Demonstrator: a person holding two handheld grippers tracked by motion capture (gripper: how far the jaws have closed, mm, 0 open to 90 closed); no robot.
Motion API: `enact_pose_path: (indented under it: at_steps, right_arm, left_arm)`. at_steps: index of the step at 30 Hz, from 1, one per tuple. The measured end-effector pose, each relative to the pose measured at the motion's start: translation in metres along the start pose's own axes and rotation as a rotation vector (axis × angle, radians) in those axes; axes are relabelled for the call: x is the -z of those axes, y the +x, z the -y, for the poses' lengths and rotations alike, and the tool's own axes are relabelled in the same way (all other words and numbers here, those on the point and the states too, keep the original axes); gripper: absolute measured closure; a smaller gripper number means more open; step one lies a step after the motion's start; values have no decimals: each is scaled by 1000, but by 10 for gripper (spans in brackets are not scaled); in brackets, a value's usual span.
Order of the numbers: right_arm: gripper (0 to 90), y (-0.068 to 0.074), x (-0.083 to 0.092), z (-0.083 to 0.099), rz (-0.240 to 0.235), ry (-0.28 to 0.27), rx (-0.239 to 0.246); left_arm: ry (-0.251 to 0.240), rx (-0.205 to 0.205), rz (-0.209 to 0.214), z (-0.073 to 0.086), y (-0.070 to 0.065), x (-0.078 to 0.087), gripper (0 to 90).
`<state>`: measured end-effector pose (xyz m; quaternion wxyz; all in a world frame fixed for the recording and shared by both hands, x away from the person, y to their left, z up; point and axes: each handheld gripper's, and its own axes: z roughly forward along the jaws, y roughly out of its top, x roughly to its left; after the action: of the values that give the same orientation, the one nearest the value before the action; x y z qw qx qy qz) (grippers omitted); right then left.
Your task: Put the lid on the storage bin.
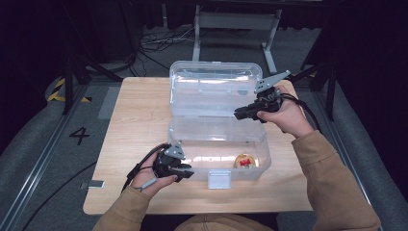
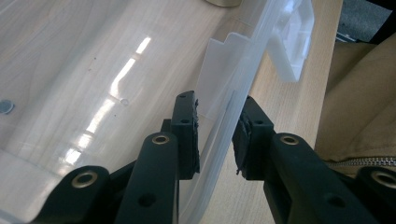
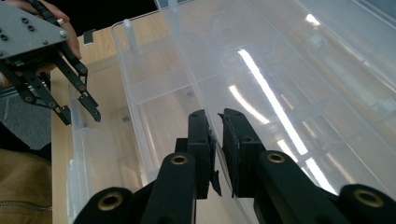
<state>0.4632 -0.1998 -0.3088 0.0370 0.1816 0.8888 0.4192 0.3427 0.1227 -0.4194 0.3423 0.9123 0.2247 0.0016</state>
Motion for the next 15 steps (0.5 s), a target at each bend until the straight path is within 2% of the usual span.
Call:
enact_pose_path:
  at_steps: [15]
  right_arm:
    - [825, 14, 5, 4, -11, 20, 36]
  left_arm:
    - [-2, 3, 0, 0, 0, 0, 725]
